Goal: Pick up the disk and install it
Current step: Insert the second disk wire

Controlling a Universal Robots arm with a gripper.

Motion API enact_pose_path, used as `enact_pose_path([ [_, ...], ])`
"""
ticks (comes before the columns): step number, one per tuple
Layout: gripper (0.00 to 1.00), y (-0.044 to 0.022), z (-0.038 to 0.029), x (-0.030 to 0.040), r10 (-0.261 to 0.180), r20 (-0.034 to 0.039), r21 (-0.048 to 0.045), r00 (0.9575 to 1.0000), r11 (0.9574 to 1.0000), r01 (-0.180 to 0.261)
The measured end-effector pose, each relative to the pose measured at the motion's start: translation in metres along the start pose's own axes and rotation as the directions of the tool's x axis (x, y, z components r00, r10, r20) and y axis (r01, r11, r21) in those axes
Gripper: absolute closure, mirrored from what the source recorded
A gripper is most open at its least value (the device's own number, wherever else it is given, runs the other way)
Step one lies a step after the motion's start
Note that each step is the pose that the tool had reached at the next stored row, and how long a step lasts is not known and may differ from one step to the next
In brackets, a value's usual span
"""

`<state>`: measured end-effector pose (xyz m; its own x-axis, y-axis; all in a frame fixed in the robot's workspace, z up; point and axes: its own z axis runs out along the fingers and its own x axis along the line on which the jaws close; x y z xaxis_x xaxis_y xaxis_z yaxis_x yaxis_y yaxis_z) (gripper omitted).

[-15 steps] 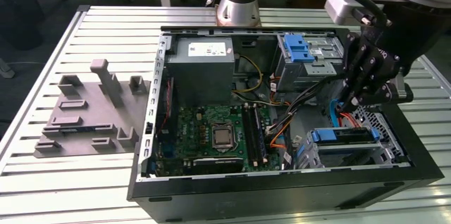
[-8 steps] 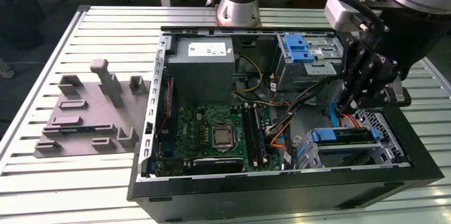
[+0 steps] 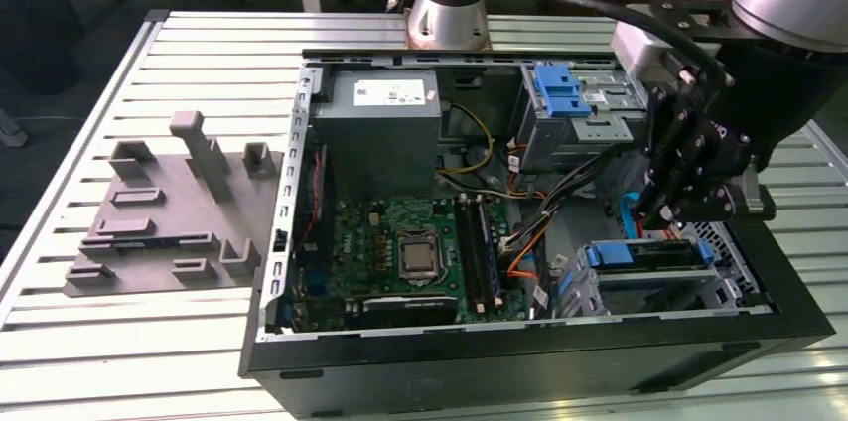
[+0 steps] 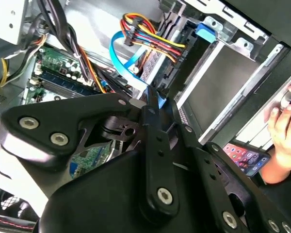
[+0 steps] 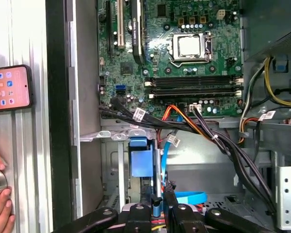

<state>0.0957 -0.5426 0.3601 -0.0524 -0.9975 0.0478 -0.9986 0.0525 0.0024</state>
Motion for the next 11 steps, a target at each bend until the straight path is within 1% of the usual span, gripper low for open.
enact_pose_path([
  [2, 0.75, -0.0006, 0.0028, 0.0019, 0.000, 0.0009, -0.0001, 1.0000, 1.0000, 0.000],
  [4, 0.75, -0.0020, 0.0049, 0.0022, 0.000, 0.0047, -0.0028, 1.0000, 1.0000, 0.000],
  [6, 0.75, -0.0033, 0.0066, 0.0021, 0.000, 0.0122, -0.0077, 0.9999, 1.0000, 0.000],
  [8, 0.75, -0.0037, 0.0084, 0.0028, 0.000, 0.0202, -0.0098, 0.9998, 1.0000, 0.001],
  [9, 0.75, -0.0038, 0.0092, 0.0043, 0.000, 0.0254, -0.0101, 0.9997, 0.9999, 0.001],
  [11, 0.75, -0.0040, 0.0101, 0.0071, 0.000, 0.0380, -0.0108, 0.9993, 0.9999, 0.001],
])
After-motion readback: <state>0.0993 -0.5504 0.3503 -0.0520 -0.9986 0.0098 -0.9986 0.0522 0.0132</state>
